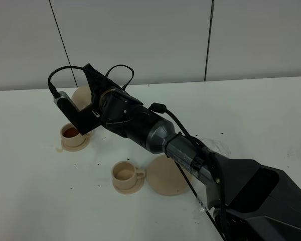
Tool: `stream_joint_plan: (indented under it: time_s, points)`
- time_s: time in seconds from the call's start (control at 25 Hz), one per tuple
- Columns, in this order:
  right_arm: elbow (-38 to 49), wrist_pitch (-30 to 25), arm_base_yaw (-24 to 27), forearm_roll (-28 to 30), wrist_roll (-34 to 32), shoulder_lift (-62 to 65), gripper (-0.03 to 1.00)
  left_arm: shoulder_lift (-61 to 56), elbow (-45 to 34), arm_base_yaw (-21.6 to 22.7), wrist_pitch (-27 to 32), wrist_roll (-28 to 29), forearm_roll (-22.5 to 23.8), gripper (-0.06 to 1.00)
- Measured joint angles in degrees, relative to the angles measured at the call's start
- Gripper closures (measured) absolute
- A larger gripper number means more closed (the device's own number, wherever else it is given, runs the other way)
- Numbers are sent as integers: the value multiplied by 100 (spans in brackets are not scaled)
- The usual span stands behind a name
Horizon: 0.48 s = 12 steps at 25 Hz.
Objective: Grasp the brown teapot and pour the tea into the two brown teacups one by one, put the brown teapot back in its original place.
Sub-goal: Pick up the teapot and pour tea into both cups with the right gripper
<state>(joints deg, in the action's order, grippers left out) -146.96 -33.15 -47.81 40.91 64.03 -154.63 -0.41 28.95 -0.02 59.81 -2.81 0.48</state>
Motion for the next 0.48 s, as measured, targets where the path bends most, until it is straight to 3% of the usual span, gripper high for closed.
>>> stream_joint_plan:
  time_s: [0.48]
  points:
    - [0, 5, 0, 16, 11, 0, 87, 0, 0, 0, 0, 0, 0, 70]
